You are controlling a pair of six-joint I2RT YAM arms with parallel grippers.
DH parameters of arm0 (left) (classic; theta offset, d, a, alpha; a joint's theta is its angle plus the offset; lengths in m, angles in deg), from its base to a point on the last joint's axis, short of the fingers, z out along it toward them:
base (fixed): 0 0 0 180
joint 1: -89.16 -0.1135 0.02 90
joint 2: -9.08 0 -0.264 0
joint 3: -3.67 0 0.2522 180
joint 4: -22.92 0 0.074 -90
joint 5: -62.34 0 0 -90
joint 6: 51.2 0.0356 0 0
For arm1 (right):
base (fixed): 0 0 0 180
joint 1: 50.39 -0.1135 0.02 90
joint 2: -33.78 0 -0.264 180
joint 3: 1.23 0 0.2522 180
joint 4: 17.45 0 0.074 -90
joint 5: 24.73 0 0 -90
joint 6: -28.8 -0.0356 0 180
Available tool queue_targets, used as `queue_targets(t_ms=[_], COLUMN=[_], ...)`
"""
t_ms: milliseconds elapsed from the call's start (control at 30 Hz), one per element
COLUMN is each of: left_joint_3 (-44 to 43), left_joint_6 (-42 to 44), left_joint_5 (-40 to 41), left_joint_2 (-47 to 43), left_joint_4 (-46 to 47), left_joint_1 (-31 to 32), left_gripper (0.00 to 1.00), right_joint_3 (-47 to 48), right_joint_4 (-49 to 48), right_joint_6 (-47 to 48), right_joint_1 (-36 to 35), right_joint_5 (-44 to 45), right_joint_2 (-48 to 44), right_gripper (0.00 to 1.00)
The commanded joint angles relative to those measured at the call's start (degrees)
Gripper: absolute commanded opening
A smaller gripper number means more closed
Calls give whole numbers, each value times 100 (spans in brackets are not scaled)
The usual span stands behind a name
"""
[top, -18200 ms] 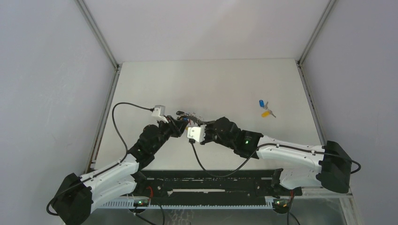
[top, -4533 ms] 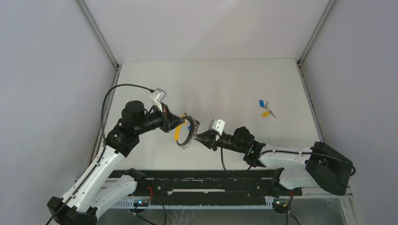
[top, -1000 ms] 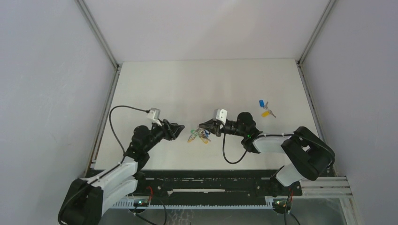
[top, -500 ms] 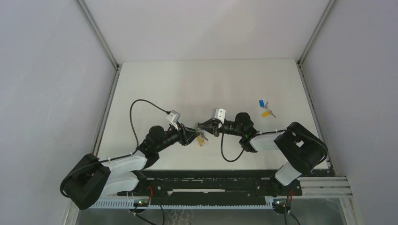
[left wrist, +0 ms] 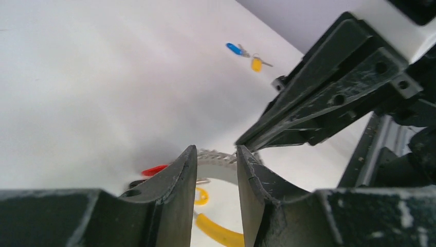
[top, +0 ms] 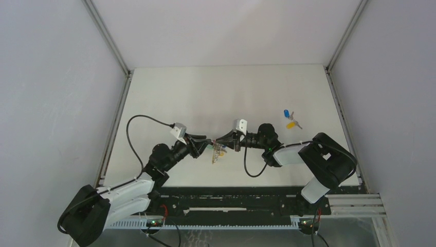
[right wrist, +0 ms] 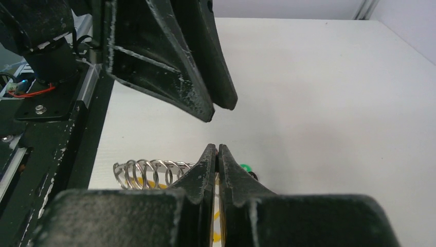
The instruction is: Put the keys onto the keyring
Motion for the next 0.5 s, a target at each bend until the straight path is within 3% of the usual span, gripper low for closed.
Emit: queue_targets(t_ms=[0, 467], left_joint_3=[181, -322], left_joint_6=[404, 919], left_joint_5=[-265, -1838], left_joint_2=[-91, 855], left_joint_4=[112, 387], left_joint_1=[-283, -344], left_gripper=[39, 34], right_joint_3=[207, 210], right_joint_4=[-495, -536], right_joint_6=[-194, -281], right_joint_1=[57, 113], right_joint_5=[-276, -556], right_joint_2=[10, 19], right_gripper=[0, 0])
